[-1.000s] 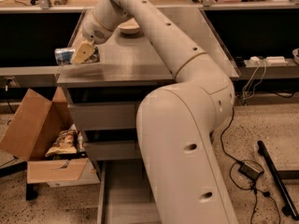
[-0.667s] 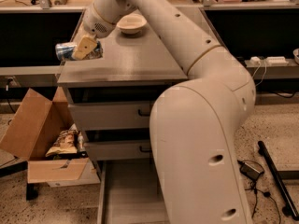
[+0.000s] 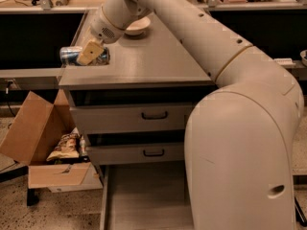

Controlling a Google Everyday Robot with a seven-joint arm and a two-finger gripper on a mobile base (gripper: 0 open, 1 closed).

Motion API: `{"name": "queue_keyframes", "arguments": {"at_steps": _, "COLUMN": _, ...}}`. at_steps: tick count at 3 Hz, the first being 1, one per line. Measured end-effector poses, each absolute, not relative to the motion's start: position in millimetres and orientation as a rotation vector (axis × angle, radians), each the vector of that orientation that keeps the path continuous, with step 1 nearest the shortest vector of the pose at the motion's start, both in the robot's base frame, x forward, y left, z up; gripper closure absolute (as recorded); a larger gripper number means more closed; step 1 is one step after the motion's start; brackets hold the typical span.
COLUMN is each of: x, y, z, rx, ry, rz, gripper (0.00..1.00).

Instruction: Place redbull can into bottom drawer

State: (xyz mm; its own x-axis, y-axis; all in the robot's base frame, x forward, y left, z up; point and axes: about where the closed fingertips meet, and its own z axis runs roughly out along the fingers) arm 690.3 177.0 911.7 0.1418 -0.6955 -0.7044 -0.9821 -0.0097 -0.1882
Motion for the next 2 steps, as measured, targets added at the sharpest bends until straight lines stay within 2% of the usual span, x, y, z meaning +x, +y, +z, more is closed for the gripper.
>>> {"name": "queue_keyframes", "arguments": {"at_steps": 2, "x": 652, "y": 169, "z": 910, "rx": -1.772, "ry": 1.594, "rz": 0.525, "gripper": 1.00}}
